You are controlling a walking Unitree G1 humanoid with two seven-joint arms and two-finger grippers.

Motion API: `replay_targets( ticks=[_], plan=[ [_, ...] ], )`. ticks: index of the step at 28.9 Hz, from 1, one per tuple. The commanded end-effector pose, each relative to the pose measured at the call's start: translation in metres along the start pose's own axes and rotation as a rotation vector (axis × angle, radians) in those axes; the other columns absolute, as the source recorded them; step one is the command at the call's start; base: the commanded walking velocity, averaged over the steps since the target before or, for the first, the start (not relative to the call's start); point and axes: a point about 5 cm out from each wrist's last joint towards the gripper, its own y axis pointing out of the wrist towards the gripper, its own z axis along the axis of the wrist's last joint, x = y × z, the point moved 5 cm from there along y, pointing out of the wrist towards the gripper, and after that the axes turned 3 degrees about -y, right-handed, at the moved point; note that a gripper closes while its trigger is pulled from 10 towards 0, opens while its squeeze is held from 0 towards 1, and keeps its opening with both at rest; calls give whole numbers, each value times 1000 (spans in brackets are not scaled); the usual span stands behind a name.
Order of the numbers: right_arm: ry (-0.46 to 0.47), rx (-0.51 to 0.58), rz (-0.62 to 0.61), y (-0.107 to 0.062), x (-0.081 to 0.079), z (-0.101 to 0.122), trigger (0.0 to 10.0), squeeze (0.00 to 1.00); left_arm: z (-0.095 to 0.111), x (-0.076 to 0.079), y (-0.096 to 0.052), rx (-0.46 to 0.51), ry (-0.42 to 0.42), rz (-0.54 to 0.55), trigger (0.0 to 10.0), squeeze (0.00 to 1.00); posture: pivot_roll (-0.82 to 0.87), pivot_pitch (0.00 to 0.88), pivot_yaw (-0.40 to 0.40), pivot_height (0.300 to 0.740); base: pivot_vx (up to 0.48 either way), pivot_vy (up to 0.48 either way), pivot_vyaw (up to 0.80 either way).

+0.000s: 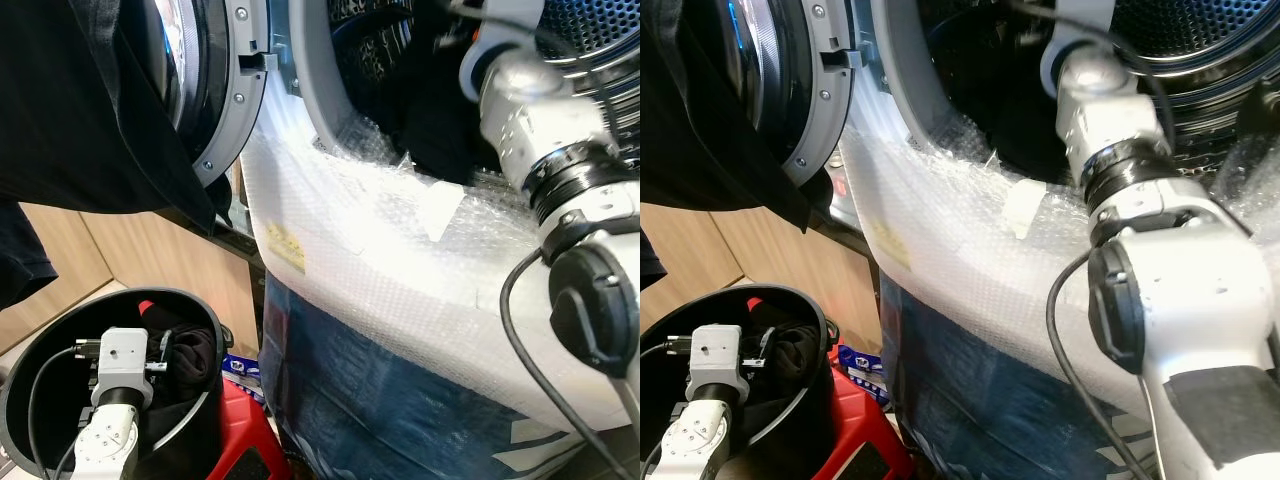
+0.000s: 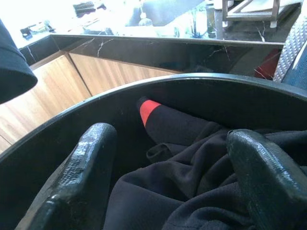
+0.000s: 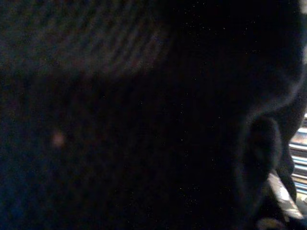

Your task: Clothes washing

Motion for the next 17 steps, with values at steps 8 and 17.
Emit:
replay_targets(
  ticks=[8, 17],
  plan=[
    [-147, 39, 20, 0, 1, 8, 10000, 1000, -4, 3, -4, -20, -8, -24, 10000, 0, 217, 0, -22, 740, 0, 0, 0],
    [-66, 54, -249, -6, 55, 14, 10000, 1000, -1, 2, -3, -8, -20, -16, 10000, 0, 219, 0, -26, 740, 0, 0, 0]
  ],
)
